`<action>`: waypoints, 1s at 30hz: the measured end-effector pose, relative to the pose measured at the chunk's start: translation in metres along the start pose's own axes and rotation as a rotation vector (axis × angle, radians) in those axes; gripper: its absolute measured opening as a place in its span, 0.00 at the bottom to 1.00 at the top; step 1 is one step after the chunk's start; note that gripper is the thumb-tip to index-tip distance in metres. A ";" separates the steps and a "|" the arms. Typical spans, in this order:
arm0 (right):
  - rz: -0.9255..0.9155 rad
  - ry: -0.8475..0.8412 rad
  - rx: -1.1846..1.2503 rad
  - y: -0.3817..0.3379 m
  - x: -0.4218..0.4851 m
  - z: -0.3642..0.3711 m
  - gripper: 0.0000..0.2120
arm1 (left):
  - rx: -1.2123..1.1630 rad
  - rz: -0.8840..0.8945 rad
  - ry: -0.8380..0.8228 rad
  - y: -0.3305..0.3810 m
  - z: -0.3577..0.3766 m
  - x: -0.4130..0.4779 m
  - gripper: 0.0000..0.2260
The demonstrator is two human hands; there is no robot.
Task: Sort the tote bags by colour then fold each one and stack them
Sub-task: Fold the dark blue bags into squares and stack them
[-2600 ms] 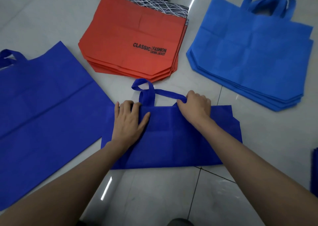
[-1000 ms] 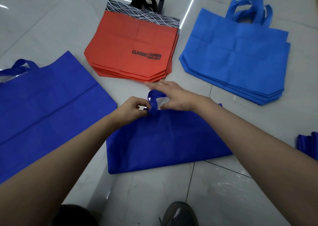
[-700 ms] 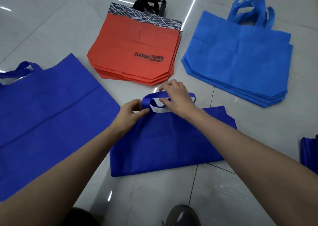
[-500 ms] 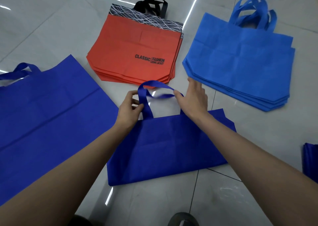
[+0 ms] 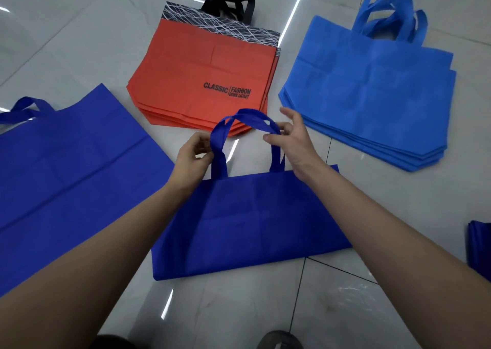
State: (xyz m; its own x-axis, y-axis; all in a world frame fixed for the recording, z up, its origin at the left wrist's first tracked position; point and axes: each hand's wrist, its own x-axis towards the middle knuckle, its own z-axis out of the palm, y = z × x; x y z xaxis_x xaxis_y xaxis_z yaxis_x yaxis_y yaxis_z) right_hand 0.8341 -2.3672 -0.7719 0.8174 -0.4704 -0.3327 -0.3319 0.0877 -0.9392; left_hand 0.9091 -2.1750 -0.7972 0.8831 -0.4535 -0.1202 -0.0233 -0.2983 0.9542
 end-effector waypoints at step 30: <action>-0.443 -0.286 -1.288 0.129 -0.126 -0.060 0.35 | -0.248 -0.797 -0.285 -0.012 0.021 -0.045 0.07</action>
State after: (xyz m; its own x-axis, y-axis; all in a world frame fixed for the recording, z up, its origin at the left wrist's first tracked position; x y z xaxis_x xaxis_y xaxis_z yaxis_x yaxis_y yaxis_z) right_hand 0.6607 -2.3492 -0.8460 0.9823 -0.0383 -0.1832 -0.0902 -0.9547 -0.2837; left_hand 0.8603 -2.1685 -0.8089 0.4418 -0.3905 -0.8076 0.6815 -0.4394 0.5853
